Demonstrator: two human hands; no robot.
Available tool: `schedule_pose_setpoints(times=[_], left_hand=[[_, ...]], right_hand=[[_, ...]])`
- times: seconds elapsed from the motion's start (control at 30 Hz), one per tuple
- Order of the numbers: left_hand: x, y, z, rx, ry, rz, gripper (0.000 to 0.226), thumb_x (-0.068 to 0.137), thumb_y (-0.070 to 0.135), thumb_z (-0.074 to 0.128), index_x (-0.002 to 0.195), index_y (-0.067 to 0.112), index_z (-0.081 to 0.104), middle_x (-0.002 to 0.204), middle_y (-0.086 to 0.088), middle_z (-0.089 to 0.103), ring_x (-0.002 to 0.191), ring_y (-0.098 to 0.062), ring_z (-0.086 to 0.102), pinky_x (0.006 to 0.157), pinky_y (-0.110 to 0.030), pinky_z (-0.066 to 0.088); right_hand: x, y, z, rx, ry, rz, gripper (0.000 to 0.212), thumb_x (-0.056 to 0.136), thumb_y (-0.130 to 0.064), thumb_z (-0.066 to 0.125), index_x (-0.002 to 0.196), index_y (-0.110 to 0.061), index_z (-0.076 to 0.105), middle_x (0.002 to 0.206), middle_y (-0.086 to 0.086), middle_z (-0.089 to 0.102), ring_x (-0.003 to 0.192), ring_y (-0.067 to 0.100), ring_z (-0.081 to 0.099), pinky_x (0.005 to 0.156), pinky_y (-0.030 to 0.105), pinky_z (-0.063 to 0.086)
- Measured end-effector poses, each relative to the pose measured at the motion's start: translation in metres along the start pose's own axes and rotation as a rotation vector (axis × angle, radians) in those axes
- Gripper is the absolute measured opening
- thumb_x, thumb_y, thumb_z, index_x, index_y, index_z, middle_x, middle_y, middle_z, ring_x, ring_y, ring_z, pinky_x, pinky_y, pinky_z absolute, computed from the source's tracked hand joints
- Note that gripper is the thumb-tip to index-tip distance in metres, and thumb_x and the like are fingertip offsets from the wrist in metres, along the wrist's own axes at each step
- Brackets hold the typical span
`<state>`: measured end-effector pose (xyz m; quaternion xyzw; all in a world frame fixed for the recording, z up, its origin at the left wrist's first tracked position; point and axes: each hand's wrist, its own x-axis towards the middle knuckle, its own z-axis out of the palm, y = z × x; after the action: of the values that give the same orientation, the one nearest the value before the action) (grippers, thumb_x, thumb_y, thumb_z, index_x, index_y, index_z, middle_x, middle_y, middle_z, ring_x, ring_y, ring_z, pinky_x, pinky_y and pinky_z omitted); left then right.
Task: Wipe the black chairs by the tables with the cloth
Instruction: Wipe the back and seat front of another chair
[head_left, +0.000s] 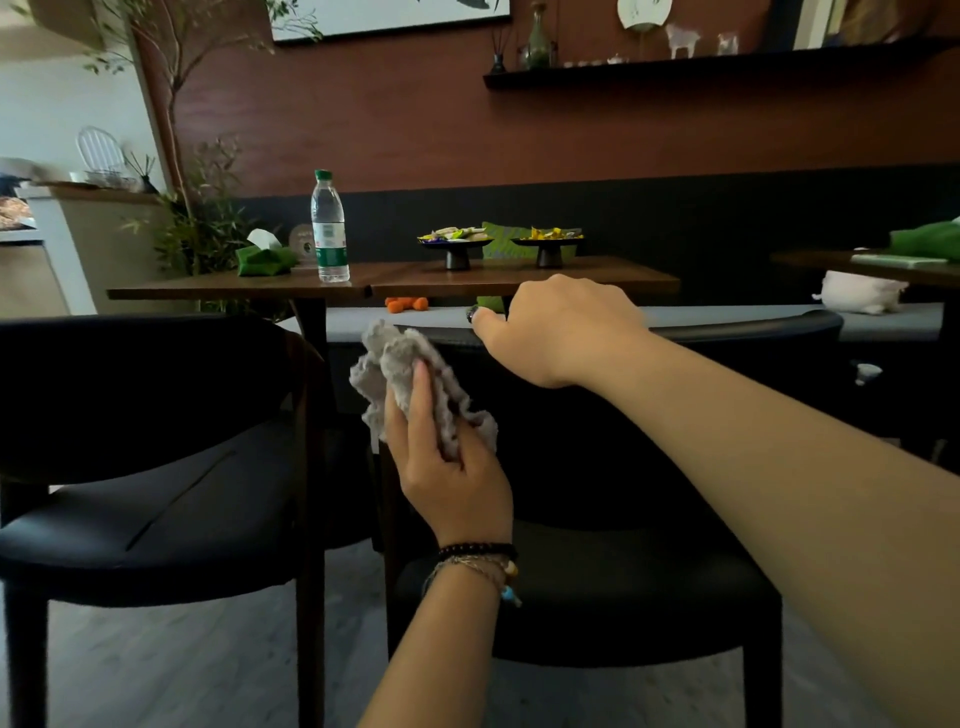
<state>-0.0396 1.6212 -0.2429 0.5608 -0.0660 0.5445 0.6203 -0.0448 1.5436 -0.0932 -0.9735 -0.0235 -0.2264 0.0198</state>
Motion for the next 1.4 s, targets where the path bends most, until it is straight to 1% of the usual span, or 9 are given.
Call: schedule_pose_setpoints(times=[0.3,0.43,0.53,0.67,0.8,0.93,1.13,1.27,1.4], left_hand=[[-0.018,-0.027,-0.036,0.145,-0.329,0.077,0.046,0.079,0.004,0.058,0.123,0.017,0.057,0.133,-0.009,0.042,0.128,-0.024,0.043,0.106,-0.045,0.041],[0.011,0.006,-0.049,-0.378,-0.381,-0.575,0.036,0.088,0.02,0.047,0.118,0.02,0.065,0.13,0.002,0.054,0.121,-0.012,0.053,0.101,-0.034,0.045],[0.037,0.023,-0.06,-0.711,-0.493,-0.961,0.046,0.09,0.026,0.039,0.123,0.005,0.061,0.122,-0.015,0.066,0.111,-0.027,0.064,0.085,-0.041,0.051],[0.054,0.036,-0.078,-0.837,-0.677,-1.137,0.055,0.084,0.038,0.042,0.127,0.009,0.061,0.126,-0.02,0.062,0.116,-0.033,0.061,0.096,-0.048,0.045],[0.065,0.043,-0.089,-0.509,-0.818,-0.923,0.039,0.09,0.033,0.047,0.125,0.027,0.063,0.12,-0.004,0.067,0.108,-0.024,0.066,0.087,-0.046,0.054],[0.096,0.051,-0.079,-0.072,-0.751,-0.415,0.035,0.094,0.003,0.05,0.109,0.032,0.063,0.099,0.007,0.07,0.091,-0.012,0.069,0.069,-0.022,0.055],[0.152,0.051,-0.031,0.181,-0.618,0.198,0.021,0.088,0.019,0.047,0.096,0.029,0.063,0.084,0.01,0.068,0.067,-0.006,0.059,0.057,-0.016,0.047],[0.158,0.015,-0.003,0.428,-0.946,0.082,0.026,0.096,0.028,0.046,0.08,0.017,0.063,0.075,0.0,0.066,0.065,-0.014,0.054,0.065,-0.031,0.044],[0.15,-0.008,0.001,0.22,-0.945,-0.091,0.04,0.091,0.036,0.048,0.054,0.021,0.05,0.057,0.002,0.047,0.06,-0.014,0.045,0.063,-0.035,0.037]], right_hand=[[-0.009,-0.003,-0.004,0.057,0.113,-0.033,0.046,0.094,-0.055,0.038,0.072,-0.021,0.06,0.069,-0.002,0.06,0.063,0.019,0.057,0.052,0.029,0.035],[-0.049,0.008,0.008,0.283,0.712,-0.49,0.018,0.09,-0.015,0.054,0.097,-0.011,0.069,0.085,0.003,0.068,0.079,0.021,0.064,0.068,0.036,0.049],[-0.087,0.014,0.042,0.217,0.709,-0.721,0.023,0.088,-0.015,0.06,0.108,-0.007,0.064,0.107,0.009,0.064,0.099,0.025,0.059,0.088,0.037,0.045],[-0.11,0.01,0.078,-0.061,0.576,-0.752,0.046,0.087,-0.041,0.062,0.123,-0.015,0.049,0.128,0.011,0.051,0.115,0.028,0.054,0.093,0.042,0.046],[-0.107,0.007,0.068,-0.083,0.529,-0.697,0.049,0.086,-0.025,0.063,0.13,-0.015,0.045,0.13,0.018,0.045,0.096,0.029,0.06,0.076,0.041,0.056],[-0.104,0.01,0.045,-0.205,0.663,-0.67,0.035,0.095,-0.018,0.048,0.128,-0.008,0.055,0.129,0.021,0.04,0.095,0.034,0.053,0.072,0.044,0.049],[-0.088,0.006,0.038,-0.655,0.643,-0.825,0.038,0.097,-0.014,0.039,0.126,0.003,0.057,0.132,0.023,0.055,0.124,0.041,0.05,0.101,0.053,0.036],[-0.064,0.016,0.042,-0.774,0.408,-0.889,0.062,0.087,-0.041,0.047,0.13,0.002,0.057,0.136,0.026,0.052,0.131,0.048,0.043,0.109,0.064,0.027],[-0.057,0.016,0.066,-0.845,0.497,-0.838,0.047,0.098,-0.034,0.04,0.138,-0.013,0.053,0.143,0.021,0.048,0.134,0.052,0.037,0.11,0.066,0.022]])
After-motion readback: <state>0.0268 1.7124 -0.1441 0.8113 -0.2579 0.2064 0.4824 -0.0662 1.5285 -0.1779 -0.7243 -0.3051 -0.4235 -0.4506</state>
